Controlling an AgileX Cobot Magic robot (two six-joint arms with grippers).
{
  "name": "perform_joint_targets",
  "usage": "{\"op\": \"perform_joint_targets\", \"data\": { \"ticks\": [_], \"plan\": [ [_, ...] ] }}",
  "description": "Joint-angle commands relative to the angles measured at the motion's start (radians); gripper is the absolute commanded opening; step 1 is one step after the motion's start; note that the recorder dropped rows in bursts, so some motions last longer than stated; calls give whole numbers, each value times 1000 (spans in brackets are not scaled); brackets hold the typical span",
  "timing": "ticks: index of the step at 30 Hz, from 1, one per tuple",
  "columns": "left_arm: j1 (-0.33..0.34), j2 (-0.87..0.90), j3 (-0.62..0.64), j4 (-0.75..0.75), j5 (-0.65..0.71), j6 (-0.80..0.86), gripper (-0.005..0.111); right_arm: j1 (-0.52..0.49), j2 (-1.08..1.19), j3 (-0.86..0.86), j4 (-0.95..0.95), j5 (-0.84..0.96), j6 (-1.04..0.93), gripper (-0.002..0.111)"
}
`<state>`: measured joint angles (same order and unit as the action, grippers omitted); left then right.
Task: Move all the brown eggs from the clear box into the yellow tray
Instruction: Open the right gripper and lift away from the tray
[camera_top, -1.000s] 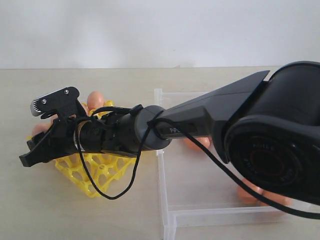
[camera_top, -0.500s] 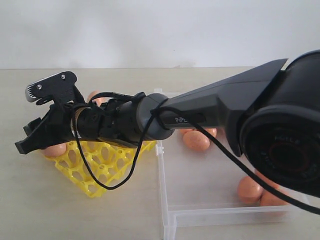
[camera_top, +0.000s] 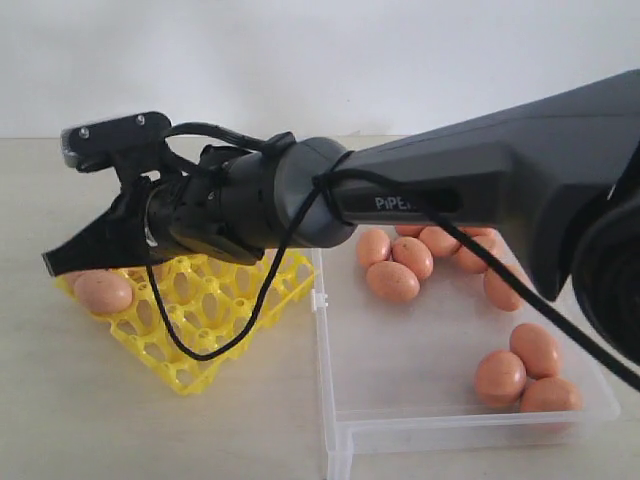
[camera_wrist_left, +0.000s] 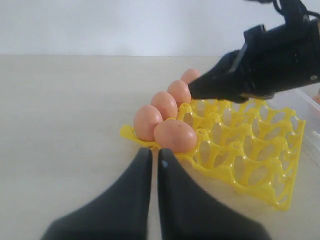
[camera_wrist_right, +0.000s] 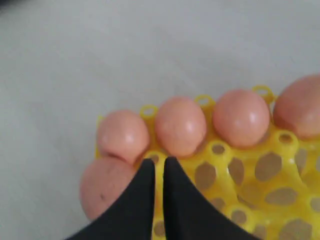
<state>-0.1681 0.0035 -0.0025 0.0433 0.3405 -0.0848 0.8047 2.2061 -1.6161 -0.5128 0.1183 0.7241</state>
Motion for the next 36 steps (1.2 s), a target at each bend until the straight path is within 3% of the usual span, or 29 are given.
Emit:
{"op": "perform_joint_targets", "data": {
  "ticks": [1,7,20,30,36],
  "plan": [
    [-5,-3,3,-3,-5,-1,4,46,-3,0,7,151,-110,0],
    [-5,-3,3,-3,-5,-1,4,67,31,0,7,85,-155,0],
    [-5,-3,3,-3,-5,-1,4,65,64,0,11,188,-121,0],
    [-5,-3,3,-3,-5,-1,4,65,-35,0,-11,335,-121,0],
    [-5,-3,3,-3,-5,-1,4,65,-97,1,-41,309,-114,0]
  ]
}}
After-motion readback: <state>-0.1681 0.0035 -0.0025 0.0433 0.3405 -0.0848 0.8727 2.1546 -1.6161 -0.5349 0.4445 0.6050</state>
